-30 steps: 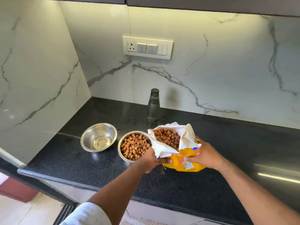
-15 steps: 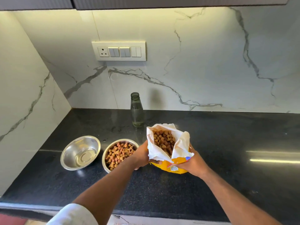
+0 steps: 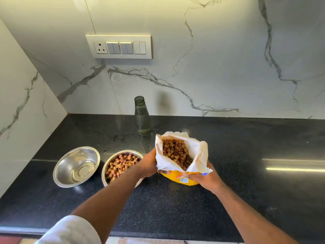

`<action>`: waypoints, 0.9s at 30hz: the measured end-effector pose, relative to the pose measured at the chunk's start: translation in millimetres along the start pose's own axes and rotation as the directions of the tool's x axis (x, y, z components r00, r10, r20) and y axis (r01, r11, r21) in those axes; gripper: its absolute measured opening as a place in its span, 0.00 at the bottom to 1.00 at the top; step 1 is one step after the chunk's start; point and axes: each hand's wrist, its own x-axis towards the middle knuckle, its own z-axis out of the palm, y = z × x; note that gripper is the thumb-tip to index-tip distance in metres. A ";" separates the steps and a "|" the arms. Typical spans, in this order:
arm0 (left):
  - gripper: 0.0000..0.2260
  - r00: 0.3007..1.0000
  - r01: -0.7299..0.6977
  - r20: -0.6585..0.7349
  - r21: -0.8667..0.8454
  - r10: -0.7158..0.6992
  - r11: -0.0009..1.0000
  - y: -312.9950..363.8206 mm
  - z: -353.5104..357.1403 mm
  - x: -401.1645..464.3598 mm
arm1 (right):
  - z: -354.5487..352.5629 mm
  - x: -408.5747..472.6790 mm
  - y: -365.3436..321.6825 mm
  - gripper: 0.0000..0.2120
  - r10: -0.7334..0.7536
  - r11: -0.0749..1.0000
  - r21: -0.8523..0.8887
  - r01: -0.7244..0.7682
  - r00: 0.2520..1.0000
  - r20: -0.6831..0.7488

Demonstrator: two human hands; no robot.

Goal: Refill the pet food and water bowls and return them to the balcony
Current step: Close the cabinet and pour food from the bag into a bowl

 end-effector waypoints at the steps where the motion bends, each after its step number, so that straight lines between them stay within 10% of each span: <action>1: 0.38 1.000 0.002 -0.009 0.004 -0.001 1.000 0.8 0.7 -0.5 | 0.0 -0.2 1.6 0.40 -0.003 1.000 -0.005 0.003 1.000 -0.002; 27: 0.38 0.940 -0.024 -0.329 -0.315 -0.086 0.949 33.3 -6.8 -71.1 | -31.0 -64.0 -62.9 0.72 -0.226 0.961 -0.159 0.225 0.974 0.017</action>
